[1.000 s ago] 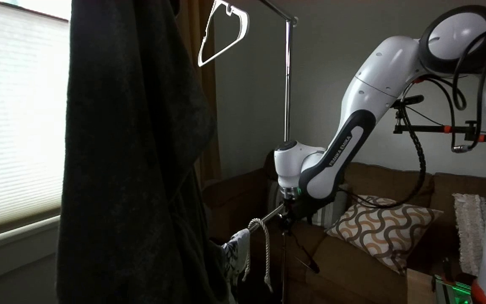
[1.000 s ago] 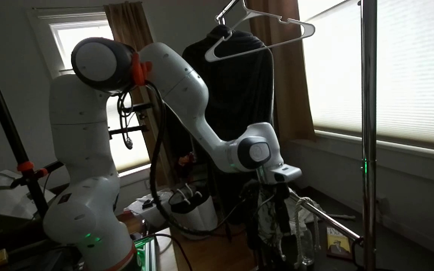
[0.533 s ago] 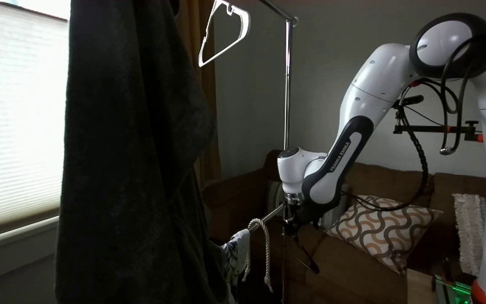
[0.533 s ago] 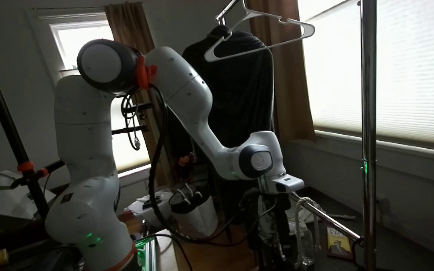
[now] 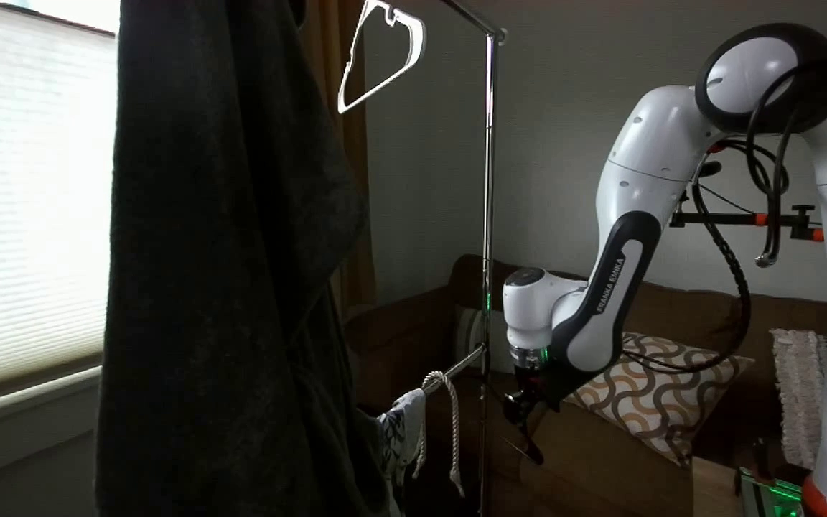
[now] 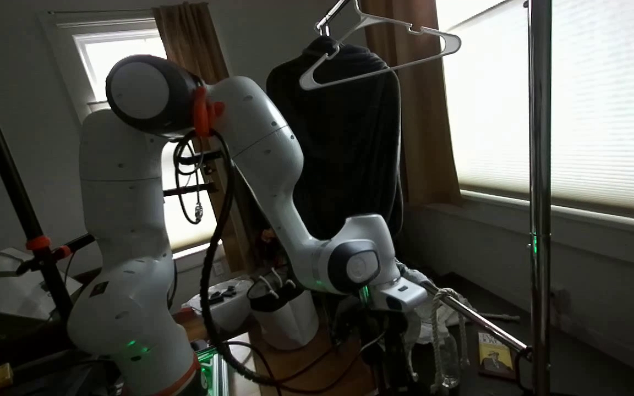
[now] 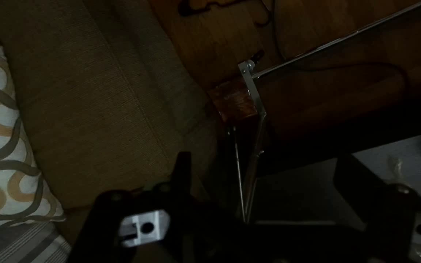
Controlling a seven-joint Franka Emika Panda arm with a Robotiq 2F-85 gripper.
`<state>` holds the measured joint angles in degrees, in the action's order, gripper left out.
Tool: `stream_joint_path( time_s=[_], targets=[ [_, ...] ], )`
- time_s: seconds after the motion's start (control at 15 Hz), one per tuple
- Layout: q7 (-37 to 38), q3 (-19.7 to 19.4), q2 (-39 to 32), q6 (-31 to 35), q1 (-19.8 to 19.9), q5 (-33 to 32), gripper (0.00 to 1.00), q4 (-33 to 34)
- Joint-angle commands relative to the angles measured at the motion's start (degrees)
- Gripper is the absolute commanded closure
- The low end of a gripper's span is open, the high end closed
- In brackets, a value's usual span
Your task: Put the black hanger on the top rail
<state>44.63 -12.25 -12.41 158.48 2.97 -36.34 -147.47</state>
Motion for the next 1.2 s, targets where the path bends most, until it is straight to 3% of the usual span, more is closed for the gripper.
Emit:
stream_joint_path(
  time_s=[0.0, 0.13, 0.2, 0.33, 0.4, 0.47, 0.53, 0.67, 0.87, 1.13],
  targets=[
    [-3.31, -4.36, -2.63, 12.09, 3.71, -4.5, 0.0, -5.41],
    [-13.91, 0.24, -6.02, 22.04, 11.27, 3.11, 0.0, -8.19],
    [-7.3, -2.8, -3.08, 15.48, 5.79, -0.71, 0.0, -6.07],
    [-12.06, -1.35, -5.33, 20.53, 9.86, 1.35, 0.0, -7.7],
    [-11.63, -0.39, -5.87, 22.46, 9.92, 2.08, 0.0, -7.57],
    [-9.8, -3.59, -6.81, 23.45, 6.67, 1.21, 0.0, -6.17],
    [-11.98, 1.12, -8.75, 27.04, 11.29, 2.48, 0.0, -6.14],
    [-12.73, 3.81, -10.6, 31.25, 13.73, 2.02, 0.0, -5.57],
    [-12.49, 0.05, -13.44, 31.31, 10.26, 2.04, 0.0, -3.0],
    [-11.78, -10.28, -15.3, 30.07, 2.25, 4.01, 0.0, -0.67]
  ],
)
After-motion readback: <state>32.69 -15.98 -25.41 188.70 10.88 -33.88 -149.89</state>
